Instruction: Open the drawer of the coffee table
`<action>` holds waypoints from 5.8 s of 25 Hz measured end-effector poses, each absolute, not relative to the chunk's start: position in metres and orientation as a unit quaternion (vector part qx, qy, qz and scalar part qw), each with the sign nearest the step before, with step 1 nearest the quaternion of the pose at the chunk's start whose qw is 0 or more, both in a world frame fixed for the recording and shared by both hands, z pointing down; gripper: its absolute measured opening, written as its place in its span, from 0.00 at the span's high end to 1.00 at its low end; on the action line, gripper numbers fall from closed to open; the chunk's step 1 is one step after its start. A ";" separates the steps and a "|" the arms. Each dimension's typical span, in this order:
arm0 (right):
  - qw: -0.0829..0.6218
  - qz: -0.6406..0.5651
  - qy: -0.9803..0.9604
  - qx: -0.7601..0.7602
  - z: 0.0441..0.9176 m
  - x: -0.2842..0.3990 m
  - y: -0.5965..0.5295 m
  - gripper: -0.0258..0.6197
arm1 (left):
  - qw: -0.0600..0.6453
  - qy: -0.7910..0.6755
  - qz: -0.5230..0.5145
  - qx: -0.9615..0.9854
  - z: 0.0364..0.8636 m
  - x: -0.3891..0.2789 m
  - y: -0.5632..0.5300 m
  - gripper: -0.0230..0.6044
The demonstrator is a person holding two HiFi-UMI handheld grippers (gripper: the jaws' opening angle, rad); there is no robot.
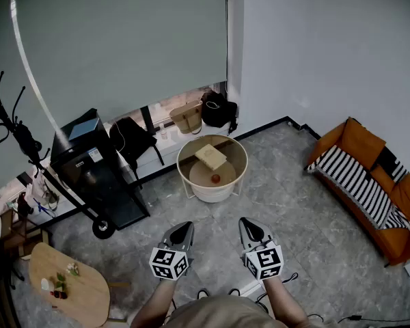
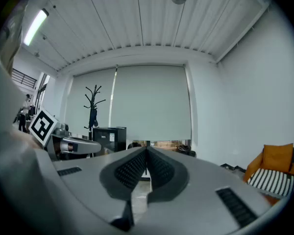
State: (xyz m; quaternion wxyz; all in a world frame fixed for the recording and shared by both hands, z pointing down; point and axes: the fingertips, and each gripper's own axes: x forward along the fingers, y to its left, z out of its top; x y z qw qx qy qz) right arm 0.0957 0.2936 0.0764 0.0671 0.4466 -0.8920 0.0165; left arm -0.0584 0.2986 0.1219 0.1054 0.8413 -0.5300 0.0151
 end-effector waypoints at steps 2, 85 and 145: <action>0.069 0.013 -0.892 0.446 0.079 0.092 0.292 0.95 | 0.091 -0.528 0.015 0.844 0.115 -0.061 0.296 0.95; 0.115 0.034 -0.889 0.442 0.147 0.022 -0.076 0.95 | 0.111 -0.489 0.052 0.864 0.171 -0.136 -0.081 0.95; 0.067 0.016 -0.911 0.408 0.301 0.027 -0.209 0.95 | 0.118 -0.543 0.075 0.828 0.331 -0.146 -0.195 0.95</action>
